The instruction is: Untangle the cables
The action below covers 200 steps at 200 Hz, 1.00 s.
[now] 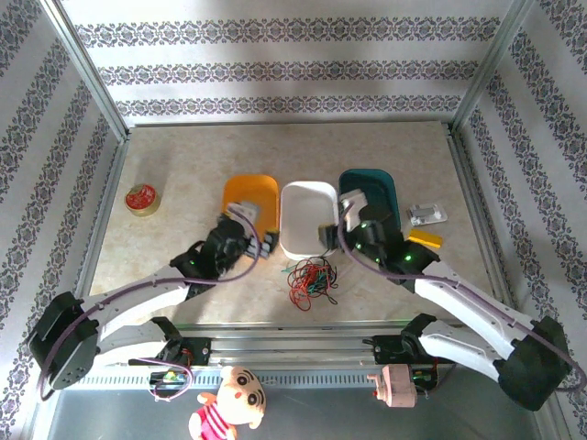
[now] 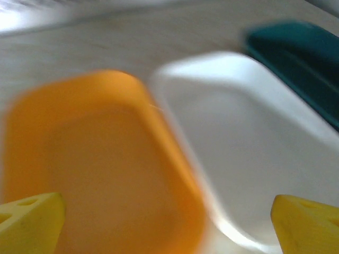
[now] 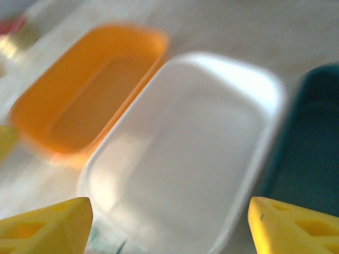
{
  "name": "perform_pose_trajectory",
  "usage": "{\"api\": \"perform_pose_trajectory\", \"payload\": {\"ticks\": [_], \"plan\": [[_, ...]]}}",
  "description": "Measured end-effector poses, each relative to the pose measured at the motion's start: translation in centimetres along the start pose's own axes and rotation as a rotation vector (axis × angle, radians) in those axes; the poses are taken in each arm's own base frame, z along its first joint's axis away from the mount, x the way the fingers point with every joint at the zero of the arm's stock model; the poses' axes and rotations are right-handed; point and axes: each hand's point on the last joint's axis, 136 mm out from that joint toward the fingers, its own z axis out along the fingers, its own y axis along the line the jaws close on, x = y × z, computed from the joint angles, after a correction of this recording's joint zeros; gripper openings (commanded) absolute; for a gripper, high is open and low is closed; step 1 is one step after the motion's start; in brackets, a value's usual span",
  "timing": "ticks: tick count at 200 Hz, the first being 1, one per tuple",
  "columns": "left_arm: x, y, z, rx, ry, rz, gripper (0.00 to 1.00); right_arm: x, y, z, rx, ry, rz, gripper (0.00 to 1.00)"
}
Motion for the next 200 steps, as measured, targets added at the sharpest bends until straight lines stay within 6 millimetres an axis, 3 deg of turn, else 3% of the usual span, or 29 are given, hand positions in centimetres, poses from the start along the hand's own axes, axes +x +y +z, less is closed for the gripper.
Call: {"api": "perform_pose_trajectory", "payload": {"ticks": [16,34,73,111,123,164,200], "plan": [[1.6,-4.4,-0.9,0.164,0.079,0.055,0.99,3.0,2.4,-0.4,-0.076,0.125,-0.039,0.62],[2.1,-6.8,-1.8,0.275,0.128,0.076,0.99,5.4,3.0,-0.9,-0.107,0.225,-0.035,0.53],[4.1,-8.4,-1.6,0.355,0.216,0.106,0.99,7.9,3.3,-0.9,-0.129,0.341,0.005,0.37],[7.0,-9.6,0.0,0.397,0.324,0.146,0.99,9.6,3.7,0.1,-0.143,0.426,0.043,0.10],[7.4,-10.0,0.3,0.411,0.340,0.152,0.99,9.9,3.7,0.3,-0.142,0.439,0.054,0.00],[7.9,-10.8,1.5,0.433,0.349,0.180,0.99,9.4,3.6,0.0,-0.146,0.423,0.072,0.00],[8.7,-11.1,2.5,0.442,0.359,0.190,0.99,6.6,3.4,-1.3,-0.146,0.340,0.081,0.00]]}}
